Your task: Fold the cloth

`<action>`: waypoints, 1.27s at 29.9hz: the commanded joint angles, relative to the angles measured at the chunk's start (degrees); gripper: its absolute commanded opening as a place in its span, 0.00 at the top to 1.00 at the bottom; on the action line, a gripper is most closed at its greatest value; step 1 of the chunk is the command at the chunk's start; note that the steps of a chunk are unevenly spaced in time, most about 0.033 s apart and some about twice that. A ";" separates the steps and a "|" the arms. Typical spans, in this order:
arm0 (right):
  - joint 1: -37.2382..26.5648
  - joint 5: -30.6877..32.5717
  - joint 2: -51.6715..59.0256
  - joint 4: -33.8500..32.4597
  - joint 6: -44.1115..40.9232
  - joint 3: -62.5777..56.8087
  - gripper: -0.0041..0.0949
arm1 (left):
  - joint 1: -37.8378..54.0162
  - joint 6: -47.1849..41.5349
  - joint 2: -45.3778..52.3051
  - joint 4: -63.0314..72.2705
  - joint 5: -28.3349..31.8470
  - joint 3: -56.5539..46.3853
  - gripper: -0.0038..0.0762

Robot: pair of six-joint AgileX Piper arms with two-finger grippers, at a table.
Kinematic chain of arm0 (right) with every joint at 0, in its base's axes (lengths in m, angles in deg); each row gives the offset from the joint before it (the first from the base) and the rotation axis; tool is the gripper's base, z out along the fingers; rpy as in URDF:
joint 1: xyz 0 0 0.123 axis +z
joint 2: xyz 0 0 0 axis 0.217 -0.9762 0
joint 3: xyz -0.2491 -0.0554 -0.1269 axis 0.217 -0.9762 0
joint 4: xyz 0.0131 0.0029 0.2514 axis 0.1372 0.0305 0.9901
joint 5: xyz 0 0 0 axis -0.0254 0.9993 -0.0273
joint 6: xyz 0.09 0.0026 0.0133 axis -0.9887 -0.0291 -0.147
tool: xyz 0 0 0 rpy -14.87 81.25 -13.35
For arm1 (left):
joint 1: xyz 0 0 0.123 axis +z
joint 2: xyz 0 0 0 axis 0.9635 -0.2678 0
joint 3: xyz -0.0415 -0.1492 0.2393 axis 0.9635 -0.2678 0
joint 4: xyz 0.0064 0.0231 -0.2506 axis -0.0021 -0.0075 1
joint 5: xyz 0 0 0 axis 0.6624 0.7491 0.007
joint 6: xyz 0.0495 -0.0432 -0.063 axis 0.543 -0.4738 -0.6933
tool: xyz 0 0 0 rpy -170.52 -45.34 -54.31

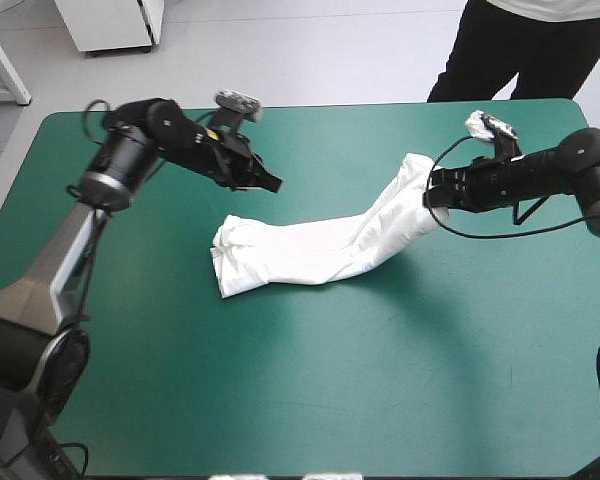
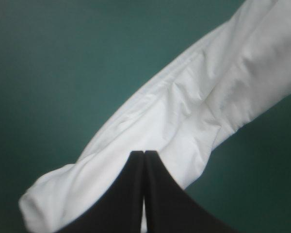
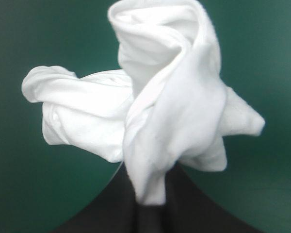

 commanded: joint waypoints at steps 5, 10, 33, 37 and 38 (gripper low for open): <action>9.71 -2.96 2.18 6.12 1.18 3.39 0.97 | 8.01 -0.56 16.78 1.61 -0.40 1.90 0.96; 16.94 -4.80 -0.99 6.12 -0.43 8.23 0.98 | 8.90 -2.35 22.77 -4.02 -0.62 1.90 0.96; 32.90 -3.75 -21.50 9.78 2.44 24.63 0.51 | 8.90 -5.94 27.94 -10.70 -1.93 1.90 0.96; 32.69 -1.10 -21.50 7.74 2.20 27.47 0.30 | 8.90 -5.94 27.94 -10.70 -1.93 1.90 0.96; 32.69 0.09 -21.50 6.12 1.54 28.74 0.30 | 8.90 -5.94 27.94 -10.70 -1.93 1.90 0.96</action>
